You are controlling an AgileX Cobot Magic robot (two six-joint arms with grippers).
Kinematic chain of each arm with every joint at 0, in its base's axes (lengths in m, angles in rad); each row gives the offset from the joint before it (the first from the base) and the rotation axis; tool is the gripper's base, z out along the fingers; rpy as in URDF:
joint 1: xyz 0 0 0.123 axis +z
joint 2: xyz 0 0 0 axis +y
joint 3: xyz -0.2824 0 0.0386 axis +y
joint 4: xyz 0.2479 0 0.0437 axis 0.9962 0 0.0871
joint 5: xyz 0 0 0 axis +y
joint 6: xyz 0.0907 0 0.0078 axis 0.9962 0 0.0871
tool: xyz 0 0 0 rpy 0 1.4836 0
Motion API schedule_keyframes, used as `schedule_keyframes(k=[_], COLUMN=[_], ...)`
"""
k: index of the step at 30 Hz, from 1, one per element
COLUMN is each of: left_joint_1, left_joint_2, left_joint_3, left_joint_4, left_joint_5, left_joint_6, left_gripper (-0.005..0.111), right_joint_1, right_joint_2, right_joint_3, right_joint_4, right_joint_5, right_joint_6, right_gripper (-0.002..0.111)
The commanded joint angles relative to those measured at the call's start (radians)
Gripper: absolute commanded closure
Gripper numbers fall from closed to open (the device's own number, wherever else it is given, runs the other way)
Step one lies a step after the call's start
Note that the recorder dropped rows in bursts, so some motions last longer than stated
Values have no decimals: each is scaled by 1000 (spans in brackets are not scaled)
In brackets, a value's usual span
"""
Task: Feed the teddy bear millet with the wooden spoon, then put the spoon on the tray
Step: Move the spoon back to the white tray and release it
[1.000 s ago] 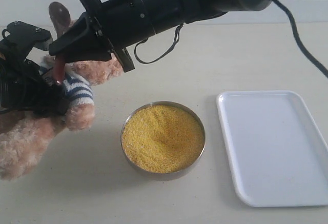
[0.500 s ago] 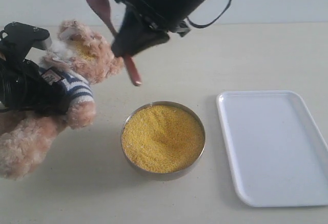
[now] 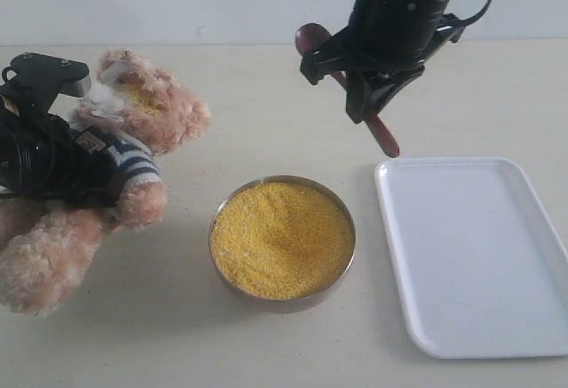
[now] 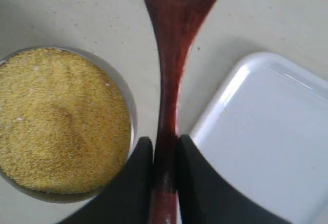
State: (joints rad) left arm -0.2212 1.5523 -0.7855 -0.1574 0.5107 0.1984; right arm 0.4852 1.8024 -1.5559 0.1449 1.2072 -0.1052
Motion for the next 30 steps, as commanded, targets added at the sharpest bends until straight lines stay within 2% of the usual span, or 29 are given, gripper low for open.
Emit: schedule_keyframes(k=[1,10,15,18,21,27,30], left_joint_1=[2,2,4,41,61,61,61], left_joint_2=[-3,-3,-3,-3,-3,-3,-3], left_joint_3=[-6,-6,-6,-6,-6,-6,-6], left_joint_4=[18,18,18,18,16,16,18], left_joint_5=[-11,-16,-18,-18,-13,-13,-10], left_joint_6=[-45,-68,-78,-110,-120,-120,-120], left_gripper=[103,103,103,103,103,103,103], right_joint_1=[-96,-195,-198,-198,-198,-198,-198], right_joint_2=[-71,-187,-185,-185,-185,-89,-76], right_joint_3=[124,457,690,814,849,849,849], right_joint_4=[-17,-39,-74,-118,-118,-110,-103], right_joint_5=[-70,-318,-521,-660,-725,-718,-715], right_joint_6=[34,121,174,209,210,210,210], right_gripper=[109,109,109,109,109,109,105])
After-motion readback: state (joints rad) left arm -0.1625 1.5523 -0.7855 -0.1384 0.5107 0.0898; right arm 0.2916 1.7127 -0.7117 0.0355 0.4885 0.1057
